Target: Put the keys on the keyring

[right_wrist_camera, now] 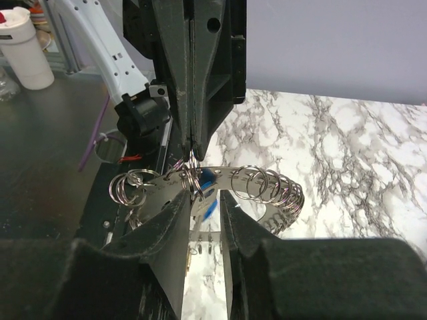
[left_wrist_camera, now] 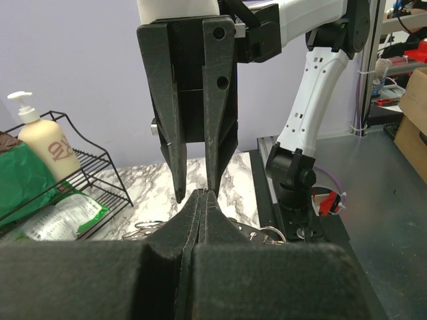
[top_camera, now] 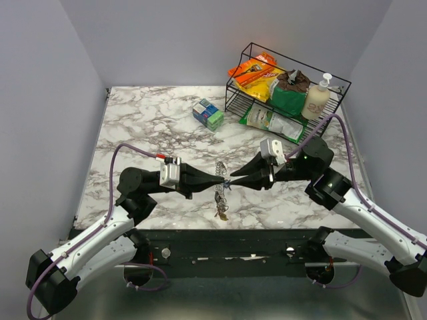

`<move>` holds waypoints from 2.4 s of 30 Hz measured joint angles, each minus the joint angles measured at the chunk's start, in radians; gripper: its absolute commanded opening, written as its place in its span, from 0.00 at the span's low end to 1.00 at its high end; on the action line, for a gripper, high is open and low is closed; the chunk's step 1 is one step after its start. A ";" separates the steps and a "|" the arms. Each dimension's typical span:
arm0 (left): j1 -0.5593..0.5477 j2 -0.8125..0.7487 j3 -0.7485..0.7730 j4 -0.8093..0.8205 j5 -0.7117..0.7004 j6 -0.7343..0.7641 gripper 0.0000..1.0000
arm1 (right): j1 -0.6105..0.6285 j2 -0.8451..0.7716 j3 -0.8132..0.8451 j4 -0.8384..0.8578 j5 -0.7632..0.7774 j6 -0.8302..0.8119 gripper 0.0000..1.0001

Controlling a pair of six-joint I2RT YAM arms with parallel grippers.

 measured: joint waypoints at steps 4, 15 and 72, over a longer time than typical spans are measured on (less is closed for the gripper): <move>0.000 0.000 0.000 -0.003 0.004 0.000 0.00 | 0.000 -0.001 -0.005 0.000 0.005 0.000 0.32; 0.000 0.000 0.003 -0.003 0.010 0.000 0.00 | 0.000 -0.010 -0.010 0.000 0.027 -0.002 0.33; 0.000 0.000 0.024 -0.032 0.042 0.007 0.00 | 0.000 0.016 -0.015 0.021 -0.080 0.019 0.31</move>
